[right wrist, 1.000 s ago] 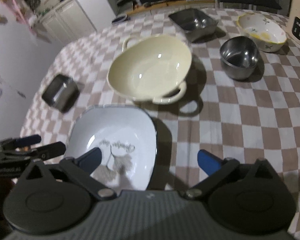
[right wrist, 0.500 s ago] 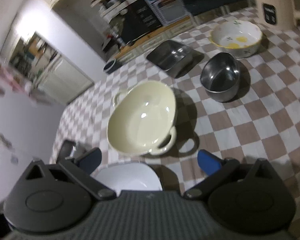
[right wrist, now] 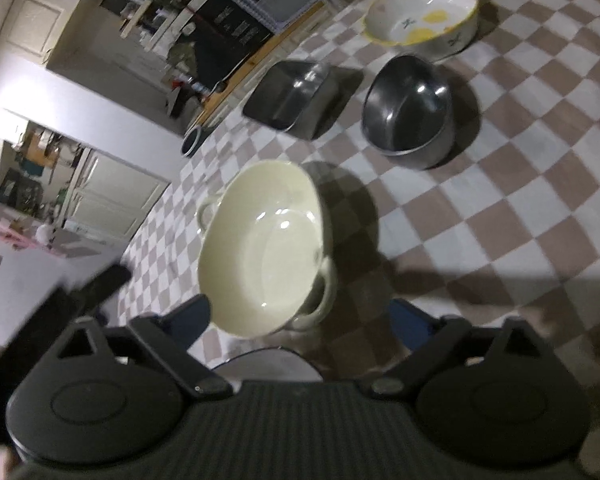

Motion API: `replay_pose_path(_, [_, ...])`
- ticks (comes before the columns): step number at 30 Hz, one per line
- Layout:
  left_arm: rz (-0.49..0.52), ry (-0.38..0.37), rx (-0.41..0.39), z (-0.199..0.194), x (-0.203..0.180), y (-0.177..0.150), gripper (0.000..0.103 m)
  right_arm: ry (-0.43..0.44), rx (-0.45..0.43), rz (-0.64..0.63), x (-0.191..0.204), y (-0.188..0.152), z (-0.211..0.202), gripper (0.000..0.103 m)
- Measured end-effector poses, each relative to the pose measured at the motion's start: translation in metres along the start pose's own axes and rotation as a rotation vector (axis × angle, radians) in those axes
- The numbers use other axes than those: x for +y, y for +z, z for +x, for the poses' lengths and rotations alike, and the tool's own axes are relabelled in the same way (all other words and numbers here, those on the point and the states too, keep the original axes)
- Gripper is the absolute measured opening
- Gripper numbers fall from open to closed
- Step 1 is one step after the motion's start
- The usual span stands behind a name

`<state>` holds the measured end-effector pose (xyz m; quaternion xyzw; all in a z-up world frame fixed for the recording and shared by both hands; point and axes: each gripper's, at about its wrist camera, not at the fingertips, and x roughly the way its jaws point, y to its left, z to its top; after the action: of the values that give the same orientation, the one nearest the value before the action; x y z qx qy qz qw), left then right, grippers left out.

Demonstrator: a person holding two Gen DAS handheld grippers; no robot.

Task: Organize plates and bowls
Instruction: 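Move the right tool to the cream bowl rim and close on it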

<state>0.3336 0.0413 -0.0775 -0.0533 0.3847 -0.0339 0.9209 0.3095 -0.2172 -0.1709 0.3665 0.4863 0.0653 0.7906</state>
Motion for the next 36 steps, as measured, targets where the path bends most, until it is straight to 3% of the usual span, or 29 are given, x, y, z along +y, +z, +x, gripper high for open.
replay_pose_path(4, [-0.007,0.012,0.004,0.026,0.006,0.008,0.099,0.008,0.047,0.003,0.002,-0.001,0.007,0.069])
replay_pose_path(8, [-0.016,0.067,0.025,0.052,0.016,0.015,0.078,-0.006,0.053,-0.007,0.002,0.000,0.011,0.050])
replay_pose_path(10, [-0.033,0.084,0.038,0.065,0.023,0.018,0.075,-0.012,0.059,-0.005,0.001,0.002,0.015,0.045])
replay_pose_path(16, [-0.038,0.113,0.082,0.100,0.029,0.015,0.074,-0.041,0.083,-0.004,0.000,0.004,0.026,0.034])
replay_pose_path(18, [-0.047,0.120,0.074,0.107,0.030,0.015,0.074,-0.054,0.092,0.004,-0.002,0.006,0.029,0.025])
replay_pose_path(21, [-0.077,0.111,0.064,0.114,0.033,0.015,0.075,-0.055,0.100,0.007,-0.005,0.009,0.031,0.020])
replay_pose_path(27, [-0.054,0.116,0.063,0.122,0.023,0.016,0.076,-0.061,0.097,-0.008,-0.005,0.009,0.033,0.022])
replay_pose_path(32, [-0.031,0.149,0.066,0.119,0.022,0.015,0.077,-0.163,0.049,-0.145,0.010,0.010,0.036,0.025])
replay_pose_path(36, [-0.026,0.163,0.071,0.115,0.027,0.013,0.079,-0.197,0.054,-0.198,0.015,0.014,0.041,0.025])
